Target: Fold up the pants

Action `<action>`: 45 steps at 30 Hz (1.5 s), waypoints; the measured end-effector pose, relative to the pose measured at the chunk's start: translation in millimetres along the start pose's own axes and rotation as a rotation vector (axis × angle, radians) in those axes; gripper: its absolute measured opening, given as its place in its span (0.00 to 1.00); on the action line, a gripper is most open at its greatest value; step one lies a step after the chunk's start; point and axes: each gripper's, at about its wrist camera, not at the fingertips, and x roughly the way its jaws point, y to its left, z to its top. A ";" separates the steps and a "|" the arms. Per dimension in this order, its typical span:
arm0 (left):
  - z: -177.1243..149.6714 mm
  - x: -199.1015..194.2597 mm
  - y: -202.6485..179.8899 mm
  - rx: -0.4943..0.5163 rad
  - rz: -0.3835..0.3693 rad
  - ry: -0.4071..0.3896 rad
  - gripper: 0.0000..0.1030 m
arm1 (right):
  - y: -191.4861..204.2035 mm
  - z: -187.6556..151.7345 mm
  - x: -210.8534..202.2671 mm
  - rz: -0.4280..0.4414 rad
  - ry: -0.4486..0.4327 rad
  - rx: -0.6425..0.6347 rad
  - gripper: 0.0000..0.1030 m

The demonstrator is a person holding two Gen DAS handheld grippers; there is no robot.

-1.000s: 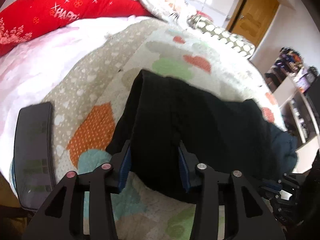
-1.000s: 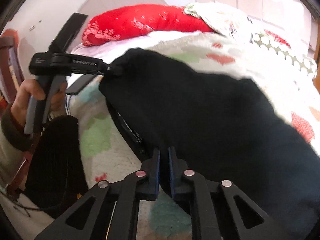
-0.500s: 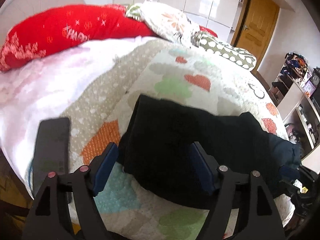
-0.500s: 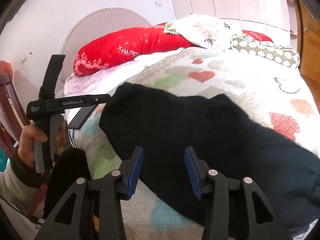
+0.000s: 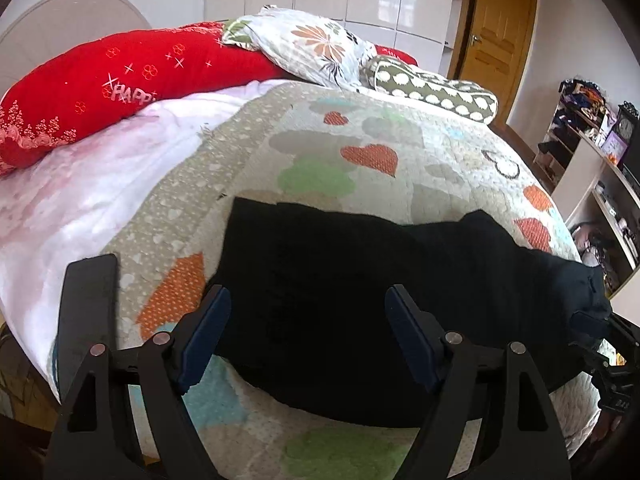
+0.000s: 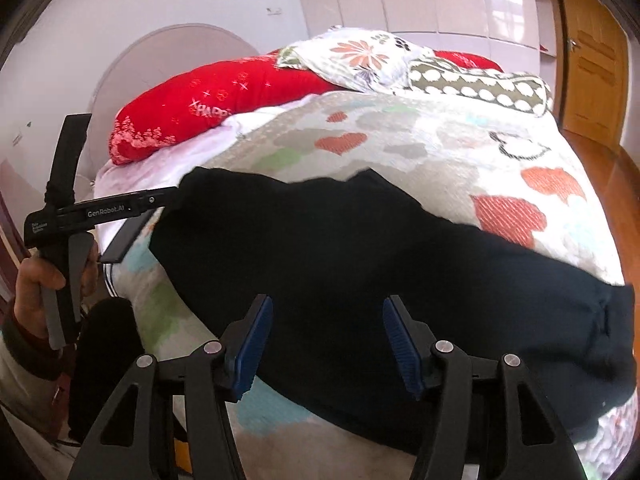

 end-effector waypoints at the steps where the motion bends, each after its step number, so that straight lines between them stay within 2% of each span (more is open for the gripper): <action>1: -1.3 1.4 -1.1 0.002 -0.001 0.005 0.77 | -4.3 -3.3 -0.7 -0.009 0.003 0.010 0.57; 8: -9.6 8.2 -12.2 0.003 -0.035 0.044 0.77 | -37.7 -35.7 -20.9 -0.094 0.038 0.074 0.57; 13: -14.1 9.2 -32.1 0.018 -0.099 0.044 0.77 | -78.3 -68.2 -56.5 -0.177 0.043 0.194 0.57; 17: -20.4 16.8 -56.7 0.041 -0.157 0.078 0.77 | -108.3 -86.9 -77.7 -0.205 0.023 0.304 0.57; 22: -27.0 24.6 -77.4 0.074 -0.170 0.109 0.77 | -132.7 -88.1 -86.4 -0.183 -0.048 0.415 0.57; 29: -27.2 20.1 -81.7 0.097 -0.158 0.100 0.77 | -145.9 -72.1 -68.0 -0.184 -0.041 0.469 0.56; 31: -24.0 17.6 -75.5 0.084 -0.149 0.088 0.77 | -145.6 -68.2 -61.8 -0.176 -0.045 0.463 0.42; 33: -20.4 17.0 -68.0 0.066 -0.139 0.084 0.77 | -141.6 -64.1 -60.3 -0.196 -0.051 0.435 0.10; 34: -18.9 16.5 -64.1 0.057 -0.134 0.084 0.77 | -139.5 -62.8 -62.4 -0.170 -0.062 0.439 0.04; 36: -17.2 15.1 -57.9 0.045 -0.127 0.079 0.77 | -131.3 -59.8 -69.8 -0.125 -0.083 0.432 0.03; 41: -14.8 10.0 -41.2 0.020 -0.107 0.061 0.77 | -122.9 -62.7 -80.4 -0.097 -0.087 0.430 0.03; 43: -14.2 9.3 -32.1 -0.001 -0.095 0.057 0.77 | -126.0 -69.5 -72.4 -0.145 -0.042 0.424 0.03; 44: -14.1 9.6 -28.3 -0.009 -0.089 0.057 0.77 | -129.4 -73.8 -67.6 -0.158 -0.017 0.435 0.08; 45: -14.1 10.4 -24.2 -0.017 -0.083 0.060 0.77 | -134.8 -78.5 -63.3 -0.157 0.006 0.464 0.09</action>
